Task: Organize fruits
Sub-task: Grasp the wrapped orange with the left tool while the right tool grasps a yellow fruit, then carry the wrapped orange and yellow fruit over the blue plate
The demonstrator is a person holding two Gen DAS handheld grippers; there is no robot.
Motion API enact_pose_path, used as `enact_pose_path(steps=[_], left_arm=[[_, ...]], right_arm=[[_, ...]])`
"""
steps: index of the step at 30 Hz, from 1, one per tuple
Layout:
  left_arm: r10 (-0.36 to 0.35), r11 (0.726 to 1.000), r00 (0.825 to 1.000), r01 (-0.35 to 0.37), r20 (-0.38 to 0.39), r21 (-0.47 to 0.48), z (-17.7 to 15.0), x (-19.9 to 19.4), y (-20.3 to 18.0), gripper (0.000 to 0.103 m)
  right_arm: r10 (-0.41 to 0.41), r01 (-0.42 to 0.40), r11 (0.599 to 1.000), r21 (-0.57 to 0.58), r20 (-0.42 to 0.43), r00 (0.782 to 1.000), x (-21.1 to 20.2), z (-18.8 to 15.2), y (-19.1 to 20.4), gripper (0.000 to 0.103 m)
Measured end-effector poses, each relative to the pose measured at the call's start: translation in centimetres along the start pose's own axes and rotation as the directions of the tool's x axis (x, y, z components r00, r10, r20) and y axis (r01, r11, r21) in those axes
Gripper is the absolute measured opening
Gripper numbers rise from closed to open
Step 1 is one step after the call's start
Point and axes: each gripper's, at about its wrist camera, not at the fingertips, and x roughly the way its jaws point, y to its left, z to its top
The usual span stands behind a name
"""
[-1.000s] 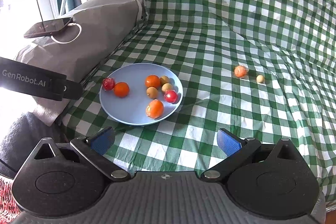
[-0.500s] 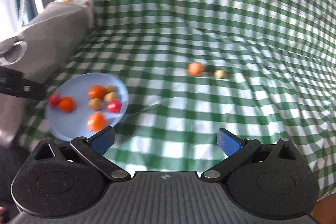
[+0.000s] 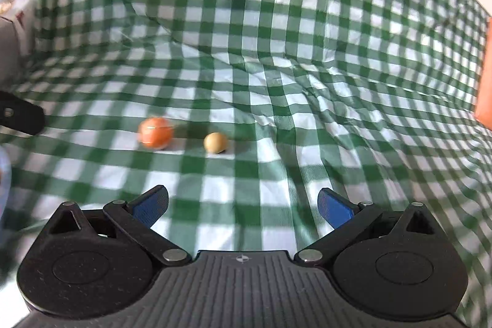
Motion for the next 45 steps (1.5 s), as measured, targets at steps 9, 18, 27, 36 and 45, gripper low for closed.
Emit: enact_pose_path(steps=[9,18,27,36,45], left_arm=[[-0.075,0.996,0.993,0.079,-0.087,0.038,3.5,10.0,-2.2,0.103],[-0.119,0.992,0.989,0.122,-0.092,0.023,2.4,9.4,-1.5,0.041],[-0.101,0.994,0.991,0.098,-0.09,-0.041,-0.3,0.2,-0.7,0.041],[-0.004,0.996,0.995,-0.005,-0.102,-0.088,-6.4,-11.1,1.8,0.041],[0.093,0.978,0.988,-0.114,-0.123,-0.173,-13.7,-19.9,6.6,0.041]], right_arm=[[0.137,-0.135,0.989,-0.067,0.024,0.99,10.0,1.3,-1.4,0.1],[0.222,-0.216,0.974,-0.07,0.086,0.971,10.1,1.5,-0.8,0.028],[0.108,-0.11,0.99,0.085,0.03,0.994,4.4,1.2,-3.0,0.028],[0.15,-0.155,0.981,0.113,0.052,0.987,-8.2,-0.6,-0.9,0.028],[0.299,-0.302,0.953,0.037,0.073,0.951,-18.4,-1.4,6.1,0.028]])
